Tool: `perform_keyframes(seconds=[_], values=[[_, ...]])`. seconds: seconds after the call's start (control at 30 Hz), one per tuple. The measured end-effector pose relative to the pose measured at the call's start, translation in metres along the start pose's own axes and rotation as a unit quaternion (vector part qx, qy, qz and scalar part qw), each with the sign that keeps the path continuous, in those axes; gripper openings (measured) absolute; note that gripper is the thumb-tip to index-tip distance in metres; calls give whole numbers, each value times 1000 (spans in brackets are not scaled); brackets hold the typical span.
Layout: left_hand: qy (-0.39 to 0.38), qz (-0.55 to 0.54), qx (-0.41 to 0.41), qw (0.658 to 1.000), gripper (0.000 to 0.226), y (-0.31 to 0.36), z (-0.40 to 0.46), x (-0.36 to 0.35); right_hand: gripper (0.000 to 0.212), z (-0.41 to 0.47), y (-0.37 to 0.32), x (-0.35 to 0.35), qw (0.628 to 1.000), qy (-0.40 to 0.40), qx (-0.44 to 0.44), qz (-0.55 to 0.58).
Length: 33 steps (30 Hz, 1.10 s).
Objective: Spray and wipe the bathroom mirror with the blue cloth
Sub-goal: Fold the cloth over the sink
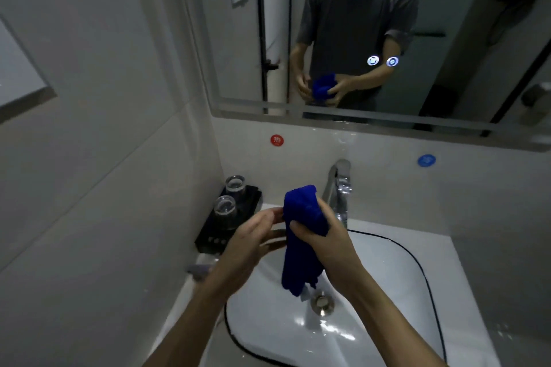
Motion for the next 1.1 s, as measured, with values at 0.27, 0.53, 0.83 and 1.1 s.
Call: perform_keyframes(seconds=[0.27,0.53,0.83,1.1], values=[[-77,-219,132,964,64,-6,8,-124,73,-36,-19,98,998,12,-60,20],[13,-168,98,981,32,-1,16,-187,46,-58,-35,199,993,108,-46,20],[34,61,-18,997,19,52,36,-194,68,-54,-65,257,996,45,-72,37],[14,160,-40,986,31,72,61,-193,33,-46,-74,266,993,49,-109,2]])
Point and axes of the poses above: each hand's wrist, its own z-axis towards the middle knuckle, its own x-axis out of the back of the hand, y = z × x, the point moved 7 cm from there along z, towards the middle knuckle, and after that the axes turned 6 degrees about z, right-handed, at the moved point
